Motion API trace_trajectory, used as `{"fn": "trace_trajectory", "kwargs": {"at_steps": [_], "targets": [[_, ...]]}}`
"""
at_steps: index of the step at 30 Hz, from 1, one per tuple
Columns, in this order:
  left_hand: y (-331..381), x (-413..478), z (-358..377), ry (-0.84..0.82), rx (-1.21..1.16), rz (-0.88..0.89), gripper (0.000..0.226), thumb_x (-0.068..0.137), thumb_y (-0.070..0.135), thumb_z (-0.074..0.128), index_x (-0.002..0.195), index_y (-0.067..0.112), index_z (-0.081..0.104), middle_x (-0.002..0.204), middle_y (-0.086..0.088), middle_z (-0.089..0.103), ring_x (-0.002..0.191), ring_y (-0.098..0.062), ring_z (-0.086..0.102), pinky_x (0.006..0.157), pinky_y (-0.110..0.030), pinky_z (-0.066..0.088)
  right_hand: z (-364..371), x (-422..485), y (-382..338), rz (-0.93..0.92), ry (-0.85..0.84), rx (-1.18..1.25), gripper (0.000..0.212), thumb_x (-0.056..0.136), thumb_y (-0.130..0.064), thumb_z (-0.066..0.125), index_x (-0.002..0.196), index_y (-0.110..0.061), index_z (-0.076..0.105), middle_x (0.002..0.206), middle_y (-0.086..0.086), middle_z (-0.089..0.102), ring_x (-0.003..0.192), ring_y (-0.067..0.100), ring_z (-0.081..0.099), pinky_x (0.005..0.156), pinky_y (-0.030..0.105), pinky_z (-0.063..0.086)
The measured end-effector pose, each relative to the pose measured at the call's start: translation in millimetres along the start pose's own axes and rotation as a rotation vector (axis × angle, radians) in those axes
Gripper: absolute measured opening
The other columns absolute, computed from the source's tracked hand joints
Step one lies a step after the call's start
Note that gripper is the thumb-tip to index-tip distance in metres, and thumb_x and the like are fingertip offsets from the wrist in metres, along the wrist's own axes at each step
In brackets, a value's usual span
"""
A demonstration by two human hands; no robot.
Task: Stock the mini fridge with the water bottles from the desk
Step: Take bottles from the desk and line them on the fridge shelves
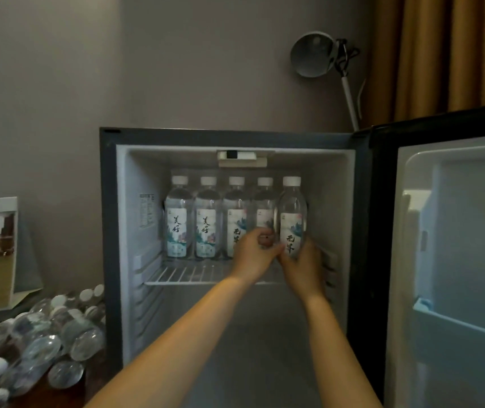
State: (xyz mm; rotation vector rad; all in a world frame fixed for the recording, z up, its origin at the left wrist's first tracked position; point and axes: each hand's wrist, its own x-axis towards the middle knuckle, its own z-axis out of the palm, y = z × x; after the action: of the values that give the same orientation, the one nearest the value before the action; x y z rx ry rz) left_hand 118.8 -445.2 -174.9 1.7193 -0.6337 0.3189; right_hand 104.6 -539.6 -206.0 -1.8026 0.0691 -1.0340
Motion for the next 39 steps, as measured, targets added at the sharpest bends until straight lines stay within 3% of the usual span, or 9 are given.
{"fn": "trace_trajectory", "kwargs": {"at_steps": [6,11,15,17,23,27,30,33,39], "targets": [[-13.5,9.0,7.8,-0.001,0.036,-0.016,0.04,0.089,-0.005,0.044,0.126,0.007,0.056,0.116,-0.012,0.066,0.109,-0.024,0.061,0.096,-0.043,0.049,5.9,1.9,1.6,0.033,0.077,-0.221,0.069,0.093,-0.022,0.055,0.149,-0.017,0.014,0.125,0.016,0.058,0.108,0.03,0.06,0.084,0.038,0.049],[-20.9,9.0,12.4,-0.105,0.048,-0.032,0.043,0.092,-0.007,0.039,0.131,0.006,0.05,0.117,-0.014,0.064,0.112,-0.026,0.059,0.1,-0.042,0.046,13.5,3.9,6.7,0.137,0.129,-0.408,0.066,0.1,-0.032,0.038,0.149,-0.03,-0.007,0.138,0.021,0.042,0.113,0.035,0.054,0.088,0.042,0.046],[-19.7,11.6,12.8,-0.188,0.056,-0.076,0.055,0.088,-0.015,0.036,0.137,0.009,0.043,0.131,-0.016,0.055,0.121,-0.027,0.053,0.104,-0.041,0.043,11.8,9.0,8.0,0.159,0.176,-0.369,0.058,0.1,-0.035,0.037,0.148,-0.035,0.004,0.125,0.021,0.054,0.103,0.033,0.059,0.076,0.036,0.044],[-18.8,13.9,11.7,-0.223,0.061,-0.099,0.056,0.087,-0.015,0.037,0.137,0.01,0.043,0.135,-0.014,0.052,0.12,-0.026,0.053,0.101,-0.038,0.045,9.2,7.5,6.9,0.07,0.145,-0.363,0.061,0.096,-0.023,0.045,0.147,-0.032,0.012,0.116,0.027,0.056,0.096,0.037,0.06,0.072,0.034,0.039],[-10.8,17.0,8.7,-0.26,0.029,-0.145,0.042,0.092,-0.003,0.042,0.132,0.007,0.049,0.121,-0.012,0.061,0.108,-0.026,0.059,0.088,-0.033,0.048,1.2,8.5,3.7,-0.016,0.14,-0.398,0.06,0.091,-0.016,0.053,0.144,-0.025,0.027,0.106,0.025,0.061,0.079,0.029,0.054,0.069,0.032,0.036],[-4.1,8.3,-2.1,-0.224,-0.069,-0.179,0.035,0.087,0.002,0.058,0.122,0.0,0.057,0.106,-0.015,0.064,0.095,-0.021,0.061,0.084,-0.028,0.049,5.7,12.5,4.5,0.064,0.182,-0.501,0.058,0.095,-0.018,0.048,0.146,-0.025,0.021,0.12,0.022,0.057,0.099,0.035,0.059,0.07,0.034,0.04],[-1.2,-1.8,-22.3,-0.192,-0.068,-0.159,0.029,0.089,-0.007,0.048,0.116,-0.004,0.059,0.103,-0.017,0.065,0.086,-0.018,0.063,0.077,-0.019,0.054,10.7,6.0,0.7,0.103,0.246,-0.504,0.058,0.092,-0.02,0.055,0.142,-0.022,0.026,0.119,0.018,0.058,0.103,0.035,0.06,0.069,0.035,0.044],[-1.8,-15.9,-49.0,-0.115,-0.055,-0.162,0.029,0.089,-0.009,0.04,0.109,-0.004,0.061,0.092,-0.012,0.066,0.076,-0.011,0.064,0.066,-0.011,0.054,21.9,-19.8,-6.9,-0.071,0.33,-0.423,0.053,0.088,-0.012,0.057,0.138,-0.01,0.039,0.119,0.022,0.053,0.106,0.041,0.054,0.08,0.045,0.048],[-21.4,-76.6,-122.6,0.026,-0.052,-0.22,0.035,0.089,-0.012,0.033,0.093,0.006,0.063,0.074,-0.003,0.065,0.056,-0.003,0.064,0.058,-0.013,0.051,71.9,-87.4,-27.1,-0.379,0.18,-0.119,0.032,0.082,0.003,0.053,0.114,0.001,0.057,0.1,0.021,0.059,0.09,0.037,0.059,0.076,0.033,0.042]]}}
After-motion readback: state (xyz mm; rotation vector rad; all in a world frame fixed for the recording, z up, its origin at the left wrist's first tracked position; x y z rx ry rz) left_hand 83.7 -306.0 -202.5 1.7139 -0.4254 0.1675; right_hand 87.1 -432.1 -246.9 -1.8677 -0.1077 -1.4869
